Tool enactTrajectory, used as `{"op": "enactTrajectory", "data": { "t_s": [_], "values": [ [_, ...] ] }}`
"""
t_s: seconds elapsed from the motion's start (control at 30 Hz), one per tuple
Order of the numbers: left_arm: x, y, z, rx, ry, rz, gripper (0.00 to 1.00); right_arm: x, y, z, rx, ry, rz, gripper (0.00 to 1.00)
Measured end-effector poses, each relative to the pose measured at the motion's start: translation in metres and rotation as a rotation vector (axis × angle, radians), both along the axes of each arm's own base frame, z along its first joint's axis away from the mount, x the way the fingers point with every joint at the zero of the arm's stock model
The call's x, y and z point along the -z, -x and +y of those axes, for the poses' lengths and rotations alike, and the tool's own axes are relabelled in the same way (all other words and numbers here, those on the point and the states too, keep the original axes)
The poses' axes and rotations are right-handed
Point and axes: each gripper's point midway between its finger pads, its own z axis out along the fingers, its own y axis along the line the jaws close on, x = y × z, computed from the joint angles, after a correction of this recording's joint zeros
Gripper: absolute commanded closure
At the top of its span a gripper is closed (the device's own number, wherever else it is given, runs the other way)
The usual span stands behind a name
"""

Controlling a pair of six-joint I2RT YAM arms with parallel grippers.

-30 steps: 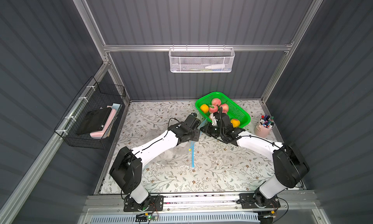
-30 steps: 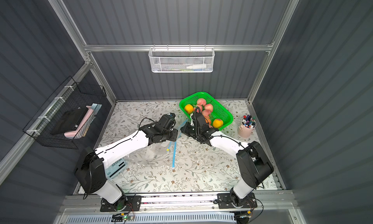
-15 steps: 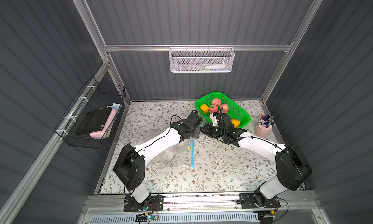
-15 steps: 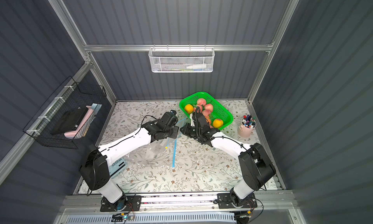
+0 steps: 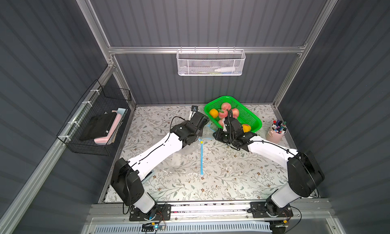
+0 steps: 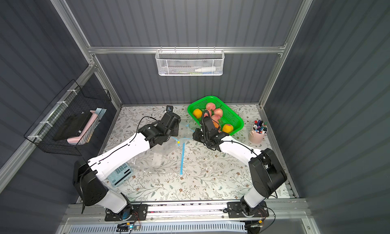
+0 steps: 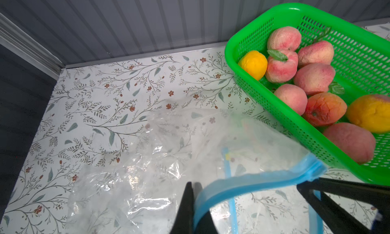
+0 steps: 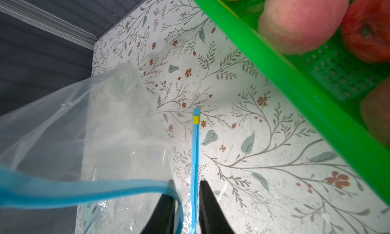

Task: Place the peach in a zip-top bag and seal the zipper
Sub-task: Open the zipper food storage bag, then pick up the peach from the basket.

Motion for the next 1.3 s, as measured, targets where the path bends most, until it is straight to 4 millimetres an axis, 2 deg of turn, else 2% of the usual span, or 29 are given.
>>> {"op": "enactTrajectory", "data": {
  "t_s": [0.1, 0.2, 0.4, 0.5, 0.63, 0.73, 0.83, 0.97, 1.1, 1.23, 1.3],
  "values": [
    [0.001, 0.001, -0.002, 0.004, 0.011, 0.006, 1.00, 0.005, -0.005, 0.003, -0.013, 0.021, -0.002, 0.68],
    [0.009, 0.003, -0.006, 0.020, 0.030, 0.024, 1.00, 0.001, -0.008, 0.008, -0.043, 0.033, -0.023, 0.53],
    [0.035, 0.004, -0.021, 0.068, 0.062, 0.086, 1.00, -0.037, -0.017, 0.012, -0.110, 0.014, -0.118, 0.19],
    [0.047, 0.001, -0.028, 0.088, 0.080, 0.111, 1.00, -0.061, -0.019, -0.004, -0.099, 0.021, -0.180, 0.01],
    [0.061, -0.002, -0.039, 0.120, 0.110, 0.140, 1.00, -0.092, -0.025, -0.037, -0.028, 0.059, -0.281, 0.01],
    [0.070, -0.002, -0.043, 0.139, 0.130, 0.161, 1.00, -0.098, -0.030, -0.066, 0.030, 0.105, -0.319, 0.01],
    [0.076, 0.000, -0.047, 0.158, 0.144, 0.177, 1.00, -0.086, -0.047, -0.095, 0.100, 0.161, -0.302, 0.04],
    [0.079, 0.001, -0.050, 0.173, 0.164, 0.187, 1.00, -0.046, -0.073, -0.123, 0.156, 0.253, -0.204, 0.09],
    [0.080, 0.003, -0.052, 0.187, 0.175, 0.198, 1.00, -0.010, -0.102, -0.128, 0.159, 0.318, -0.106, 0.16],
    [0.086, 0.005, -0.053, 0.191, 0.178, 0.205, 1.00, 0.012, -0.125, -0.132, 0.158, 0.367, -0.024, 0.18],
    [0.090, 0.006, -0.052, 0.193, 0.178, 0.215, 1.00, 0.024, -0.129, -0.135, 0.152, 0.390, 0.009, 0.18]
  ]
}}
